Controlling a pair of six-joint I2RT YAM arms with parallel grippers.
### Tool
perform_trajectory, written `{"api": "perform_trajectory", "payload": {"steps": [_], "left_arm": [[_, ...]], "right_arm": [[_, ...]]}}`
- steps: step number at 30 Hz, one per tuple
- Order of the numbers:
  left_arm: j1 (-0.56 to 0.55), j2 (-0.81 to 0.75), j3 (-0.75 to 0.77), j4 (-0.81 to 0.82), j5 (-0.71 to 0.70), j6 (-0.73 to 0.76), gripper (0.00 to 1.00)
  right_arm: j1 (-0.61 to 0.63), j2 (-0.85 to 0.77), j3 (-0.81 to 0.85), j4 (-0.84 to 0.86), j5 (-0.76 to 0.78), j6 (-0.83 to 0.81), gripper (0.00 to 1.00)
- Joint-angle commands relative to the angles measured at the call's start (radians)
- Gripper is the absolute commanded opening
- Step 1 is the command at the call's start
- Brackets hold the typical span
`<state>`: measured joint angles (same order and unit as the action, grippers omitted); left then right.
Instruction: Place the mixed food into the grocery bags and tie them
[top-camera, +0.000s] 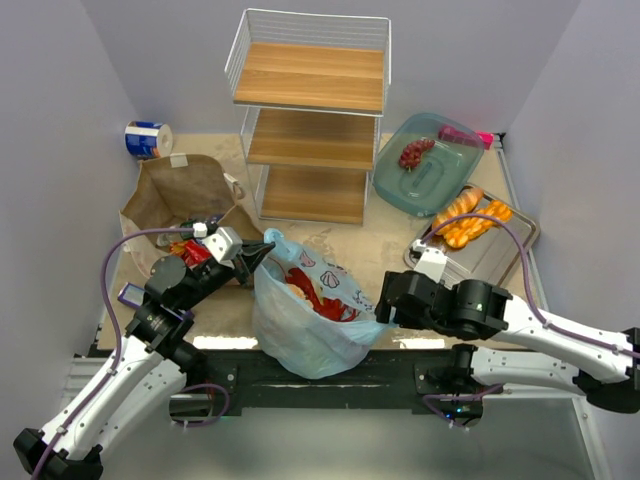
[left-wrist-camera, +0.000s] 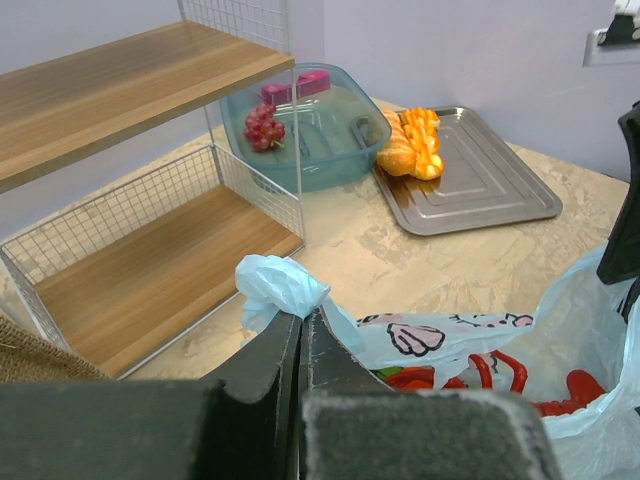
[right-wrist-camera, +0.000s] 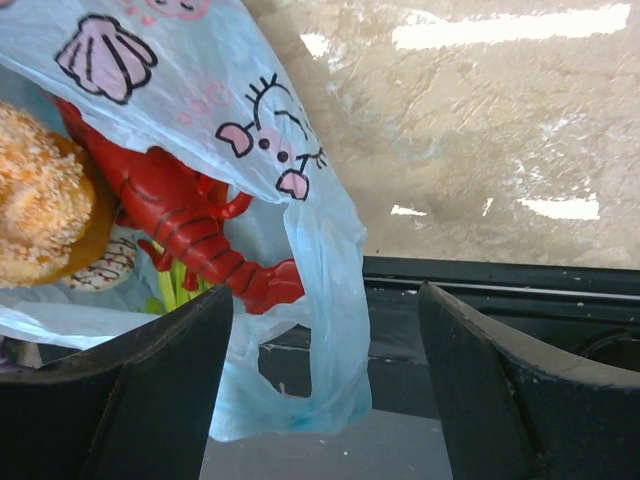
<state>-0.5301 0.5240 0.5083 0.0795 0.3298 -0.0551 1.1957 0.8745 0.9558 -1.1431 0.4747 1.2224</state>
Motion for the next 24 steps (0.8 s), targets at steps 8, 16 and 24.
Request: {"api": "perform_trajectory", "payload": {"steps": [8, 16, 24], "left_arm": [[0.007, 0.007, 0.036, 0.104, -0.009, -0.043, 0.0], [0.005, -0.044, -0.016, 0.204, -0.003, -0.178, 0.0], [0.007, -0.073, -0.056, 0.045, 0.074, -0.206, 0.04]], "right_arm": [[-0.002, 0.113, 0.405, 0.114, 0.27, -0.349, 0.0], [-0.004, 0.204, 0.588, 0.419, 0.374, -0.778, 0.0], [-0.137, 0.196, 0.331, 0.401, 0.289, -0.693, 0.0]]}}
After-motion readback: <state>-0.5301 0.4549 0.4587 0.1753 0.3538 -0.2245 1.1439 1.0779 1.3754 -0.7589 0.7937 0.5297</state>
